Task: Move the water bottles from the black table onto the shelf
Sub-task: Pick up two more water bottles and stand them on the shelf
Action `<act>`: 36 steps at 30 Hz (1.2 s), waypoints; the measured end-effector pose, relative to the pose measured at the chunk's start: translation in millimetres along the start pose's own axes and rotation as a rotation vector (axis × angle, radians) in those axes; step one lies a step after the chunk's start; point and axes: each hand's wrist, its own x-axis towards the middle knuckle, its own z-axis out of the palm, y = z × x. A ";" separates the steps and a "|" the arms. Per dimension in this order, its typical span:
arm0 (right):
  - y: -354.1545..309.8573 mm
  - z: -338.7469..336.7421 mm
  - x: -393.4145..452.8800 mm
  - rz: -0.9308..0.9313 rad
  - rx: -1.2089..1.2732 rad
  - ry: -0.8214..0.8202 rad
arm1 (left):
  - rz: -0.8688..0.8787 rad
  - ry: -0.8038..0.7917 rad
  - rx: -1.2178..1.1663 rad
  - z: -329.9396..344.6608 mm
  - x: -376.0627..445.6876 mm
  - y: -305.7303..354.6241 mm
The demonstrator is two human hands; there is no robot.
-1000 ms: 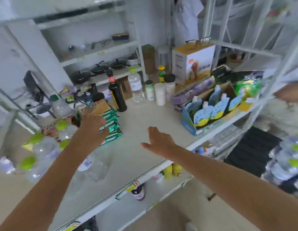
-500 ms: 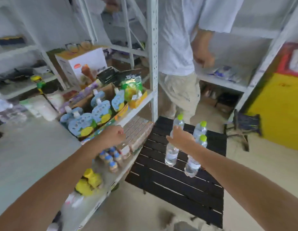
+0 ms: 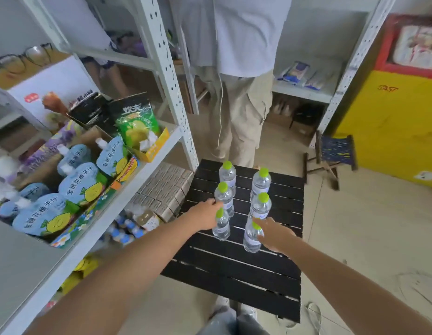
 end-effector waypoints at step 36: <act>-344.8 -89.6 -161.8 -1.211 0.260 0.370 | -0.784 0.702 -0.484 -36.9 -391.8 -118.5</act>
